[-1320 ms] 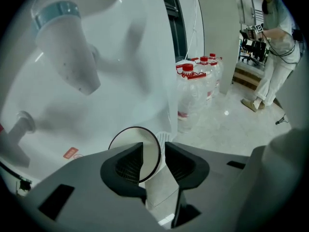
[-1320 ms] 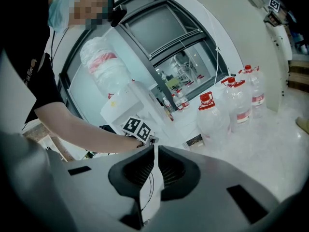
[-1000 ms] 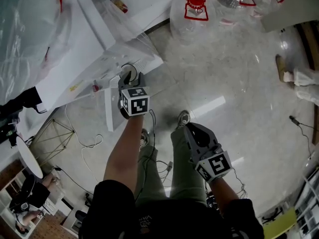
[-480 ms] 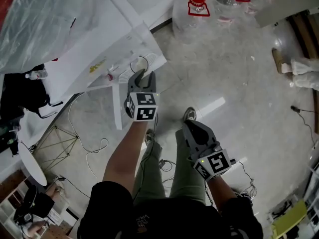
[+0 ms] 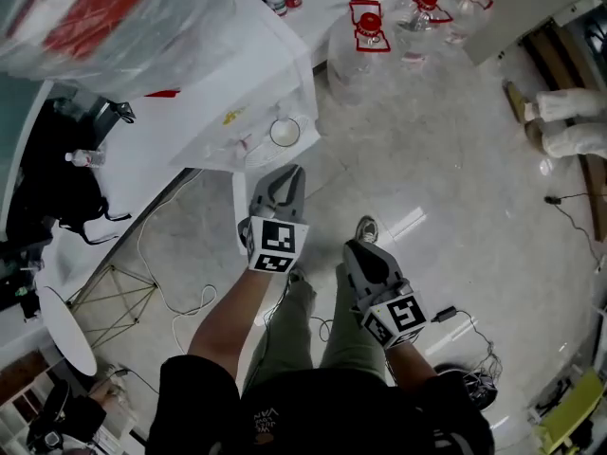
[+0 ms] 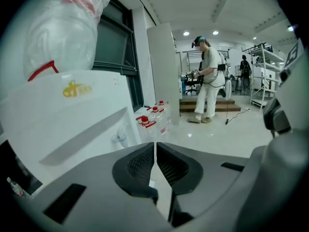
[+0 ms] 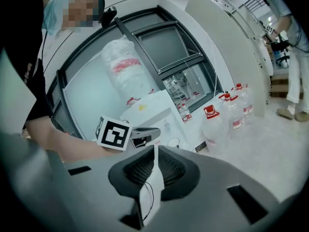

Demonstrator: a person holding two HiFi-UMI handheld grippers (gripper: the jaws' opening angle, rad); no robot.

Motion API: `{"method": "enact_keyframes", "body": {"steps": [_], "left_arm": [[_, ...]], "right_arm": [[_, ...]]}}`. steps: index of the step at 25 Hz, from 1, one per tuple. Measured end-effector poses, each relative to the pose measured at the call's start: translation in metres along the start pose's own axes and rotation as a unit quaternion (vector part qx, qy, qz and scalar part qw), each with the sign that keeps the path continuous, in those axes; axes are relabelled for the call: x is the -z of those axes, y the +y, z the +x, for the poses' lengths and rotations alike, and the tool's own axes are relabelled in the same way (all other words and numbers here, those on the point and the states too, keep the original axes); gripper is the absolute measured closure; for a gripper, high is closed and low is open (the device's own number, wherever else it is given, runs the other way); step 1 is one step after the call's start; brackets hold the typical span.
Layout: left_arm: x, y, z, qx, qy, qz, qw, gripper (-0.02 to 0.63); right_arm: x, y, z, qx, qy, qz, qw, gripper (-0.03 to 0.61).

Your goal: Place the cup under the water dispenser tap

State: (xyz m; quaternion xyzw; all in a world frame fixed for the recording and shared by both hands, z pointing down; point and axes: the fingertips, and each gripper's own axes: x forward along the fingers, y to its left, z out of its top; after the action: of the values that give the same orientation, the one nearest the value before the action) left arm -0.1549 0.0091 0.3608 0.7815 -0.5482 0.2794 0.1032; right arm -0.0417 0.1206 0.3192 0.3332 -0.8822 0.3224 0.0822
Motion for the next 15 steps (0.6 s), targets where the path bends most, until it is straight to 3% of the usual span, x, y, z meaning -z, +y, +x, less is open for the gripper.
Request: {"method": "enact_keyframes", "body": {"steps": [5, 15], "left_arm": [[-0.028, -0.014, -0.073, 0.034, -0.040, 0.008, 0.9986, 0.591], [-0.077, -0.012, -0.213, 0.045, -0.115, 0.024, 0.9920, 0.594]], "right_arm": [[-0.017, 0.042, -0.016, 0.007, -0.013, -0.018, 1.000, 0.532], [-0.056, 0.130, -0.058, 0.012, -0.047, -0.057, 0.997, 0.532]]}}
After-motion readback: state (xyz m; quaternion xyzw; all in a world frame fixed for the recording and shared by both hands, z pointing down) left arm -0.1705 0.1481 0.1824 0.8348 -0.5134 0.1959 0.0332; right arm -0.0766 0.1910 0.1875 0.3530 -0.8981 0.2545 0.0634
